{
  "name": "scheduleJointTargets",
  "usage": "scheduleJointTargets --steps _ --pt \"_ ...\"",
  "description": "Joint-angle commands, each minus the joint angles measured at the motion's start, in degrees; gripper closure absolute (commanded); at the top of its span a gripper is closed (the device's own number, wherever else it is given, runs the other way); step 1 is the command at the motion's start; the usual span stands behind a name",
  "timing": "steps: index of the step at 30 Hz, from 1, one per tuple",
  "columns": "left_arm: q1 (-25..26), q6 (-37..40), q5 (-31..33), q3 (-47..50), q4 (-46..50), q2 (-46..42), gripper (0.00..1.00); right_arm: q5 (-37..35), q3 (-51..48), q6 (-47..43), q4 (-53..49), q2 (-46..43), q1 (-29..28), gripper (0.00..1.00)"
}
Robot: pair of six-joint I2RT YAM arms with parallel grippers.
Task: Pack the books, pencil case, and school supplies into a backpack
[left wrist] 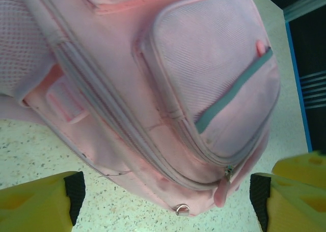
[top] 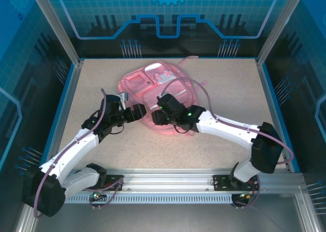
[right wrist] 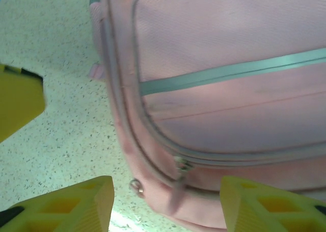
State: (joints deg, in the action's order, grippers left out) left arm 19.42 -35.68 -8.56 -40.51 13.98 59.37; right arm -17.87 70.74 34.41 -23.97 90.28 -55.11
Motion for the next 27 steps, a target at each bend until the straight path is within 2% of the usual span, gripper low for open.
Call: scheduleJointTargets --steps 1,7,10,15,19,22,27 --pt "-0.6 -3.2 0.6 0.0 1.7 -0.2 0.13 -4.5 3.2 1.3 -5.8 4.2 -2.2 0.46" --pt "-0.6 -5.5 -0.9 -0.5 0.5 0.4 0.12 -6.7 5.0 5.3 -8.3 7.2 -2.4 0.55" --pt "-0.6 -7.4 -3.0 -0.4 -1.7 1.5 0.13 -5.8 5.8 5.1 -8.0 8.4 -2.1 0.63" --pt "-0.6 -10.9 -7.7 -0.8 -6.6 4.7 0.23 -7.1 8.2 5.8 -9.3 10.8 -1.8 0.75" --pt "-0.5 -14.0 -10.2 -1.0 -11.3 7.3 0.32 -8.9 9.3 7.0 -11.3 12.1 -1.4 0.81" --pt "-0.3 -16.3 -10.7 -1.3 -14.1 10.0 0.37 -10.2 9.3 8.2 -12.8 12.3 -1.1 0.84" --pt "0.5 -18.1 -10.6 -3.0 -17.0 15.0 0.44 -11.3 7.6 7.7 -12.5 10.6 -0.9 0.99"
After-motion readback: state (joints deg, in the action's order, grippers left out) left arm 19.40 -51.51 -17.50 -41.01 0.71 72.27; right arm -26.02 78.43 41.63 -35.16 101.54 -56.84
